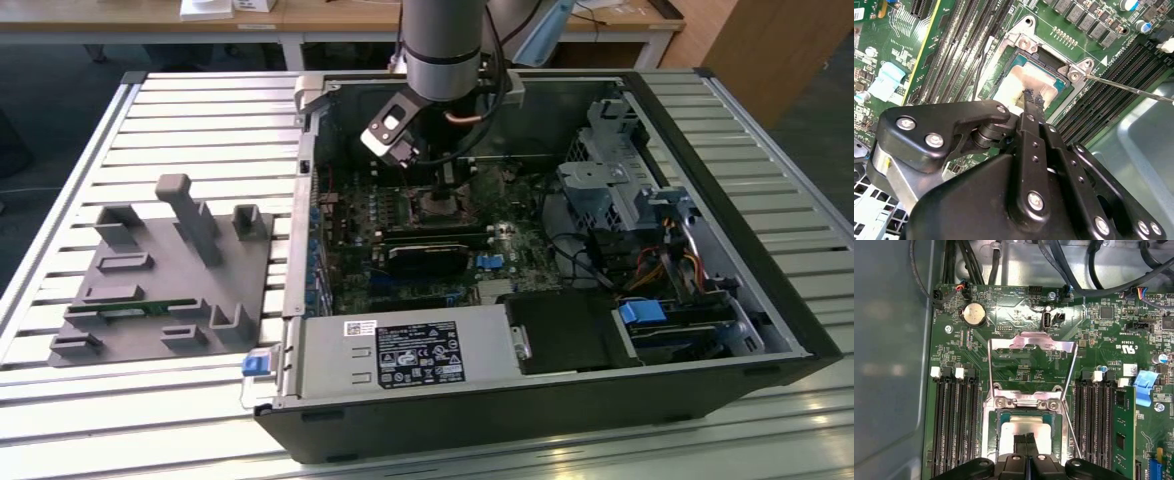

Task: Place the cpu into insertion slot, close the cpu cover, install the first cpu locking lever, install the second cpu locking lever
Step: 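Place the cpu into insertion slot, then close the cpu cover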

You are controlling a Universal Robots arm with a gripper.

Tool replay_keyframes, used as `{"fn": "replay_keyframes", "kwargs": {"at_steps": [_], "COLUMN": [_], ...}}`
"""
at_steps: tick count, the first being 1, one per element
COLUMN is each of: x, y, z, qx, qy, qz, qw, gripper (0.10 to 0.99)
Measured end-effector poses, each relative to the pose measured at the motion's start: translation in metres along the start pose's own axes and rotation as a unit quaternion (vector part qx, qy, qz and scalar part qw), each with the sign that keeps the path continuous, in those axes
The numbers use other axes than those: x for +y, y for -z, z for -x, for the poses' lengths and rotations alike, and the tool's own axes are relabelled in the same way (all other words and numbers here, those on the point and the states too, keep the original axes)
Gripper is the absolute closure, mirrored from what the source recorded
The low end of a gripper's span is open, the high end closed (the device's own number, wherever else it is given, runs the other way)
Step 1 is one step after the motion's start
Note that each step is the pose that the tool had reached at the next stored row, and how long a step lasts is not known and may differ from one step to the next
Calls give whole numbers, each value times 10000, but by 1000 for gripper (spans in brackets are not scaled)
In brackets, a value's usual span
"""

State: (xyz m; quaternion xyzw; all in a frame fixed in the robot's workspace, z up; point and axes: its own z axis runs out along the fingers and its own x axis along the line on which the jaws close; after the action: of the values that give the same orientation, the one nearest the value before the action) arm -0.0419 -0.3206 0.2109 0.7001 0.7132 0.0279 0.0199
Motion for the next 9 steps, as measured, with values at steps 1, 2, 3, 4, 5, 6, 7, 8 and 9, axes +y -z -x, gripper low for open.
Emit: {"fn": "replay_keyframes", "kwargs": {"at_steps": [1,2,3,4,5,6,7,8,9], "x": [0,1,1,1,1,2,2,2,2], "y": [4,5,8,12,16,19,22,25,28], "z": [0,0,0,0,0,-1,-1,-1,-1], "qx": [-1,2,1,1,1,2,2,1,2], "qy": [0,0,-1,-2,-2,-2,-2,-2,-2], "qz": [0,1,1,0,1,1,1,1,1], "qw": [10000,10000,10000,10000,10000,10000,10000,10000,10000], "gripper": [980,980,980,980,980,980,980,980,980]}}
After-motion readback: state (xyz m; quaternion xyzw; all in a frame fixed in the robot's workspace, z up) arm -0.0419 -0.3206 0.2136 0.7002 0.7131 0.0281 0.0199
